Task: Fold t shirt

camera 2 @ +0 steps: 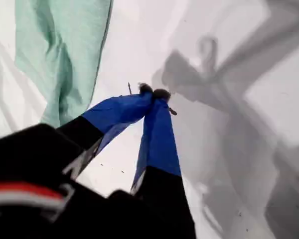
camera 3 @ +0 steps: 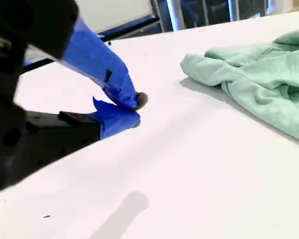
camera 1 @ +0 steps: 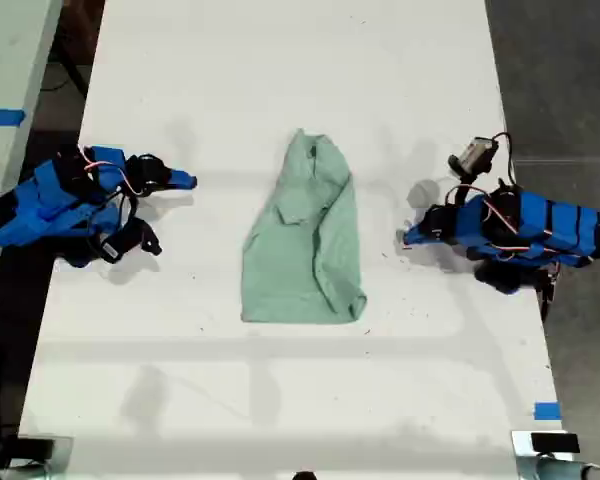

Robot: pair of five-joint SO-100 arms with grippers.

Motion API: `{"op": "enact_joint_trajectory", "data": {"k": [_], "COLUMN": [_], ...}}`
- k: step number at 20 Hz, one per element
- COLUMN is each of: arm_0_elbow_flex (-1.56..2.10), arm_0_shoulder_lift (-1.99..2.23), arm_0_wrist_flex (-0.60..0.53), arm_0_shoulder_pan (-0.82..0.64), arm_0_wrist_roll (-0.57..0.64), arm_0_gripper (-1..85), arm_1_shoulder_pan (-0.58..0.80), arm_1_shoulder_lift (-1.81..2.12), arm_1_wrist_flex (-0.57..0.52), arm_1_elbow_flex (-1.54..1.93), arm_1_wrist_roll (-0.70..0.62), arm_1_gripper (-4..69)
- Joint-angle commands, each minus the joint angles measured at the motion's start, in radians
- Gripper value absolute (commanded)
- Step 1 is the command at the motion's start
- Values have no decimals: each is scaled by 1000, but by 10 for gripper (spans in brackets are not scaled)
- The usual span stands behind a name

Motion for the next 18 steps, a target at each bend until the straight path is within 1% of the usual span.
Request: {"op": "enact_joint_trajectory", "data": {"k": [1,5,7,9,10,12,13,14,16,18], "arm_0_elbow_flex": [-64,-250,-385,-518,-578,-693,-776,-876,-1054,-1170], "arm_0_shoulder_lift": [-28,-250,-391,-637,-793,-1094,-1250,-1404,-1644,-1819], "arm_0_wrist_flex": [3,-9,23,25,5,-84,-110,-106,-101,-106], "arm_0_shoulder_pan": [107,164,187,275,345,506,571,620,670,675], "arm_0_wrist_roll": [-156,-258,-301,-402,-476,-611,-655,-695,-716,-709], "arm_0_gripper": [-3,-3,-3,-2,-1,104,134,159,179,184], "arm_1_shoulder_pan": [-38,-31,-31,-29,-29,-29,-31,-31,-32,-31], "arm_1_shoulder_lift": [14,14,14,14,14,14,14,14,14,14], "arm_1_wrist_flex": [78,78,78,78,78,78,78,78,78,78], "arm_1_elbow_flex": [-31,-31,-31,-31,-31,-31,-31,-31,-29,-26], "arm_1_wrist_roll": [-49,-54,-55,-57,-57,-57,-57,-58,-58,-57], "arm_1_gripper": [-21,-21,-22,-22,-22,-22,-22,-22,-22,-23]}}
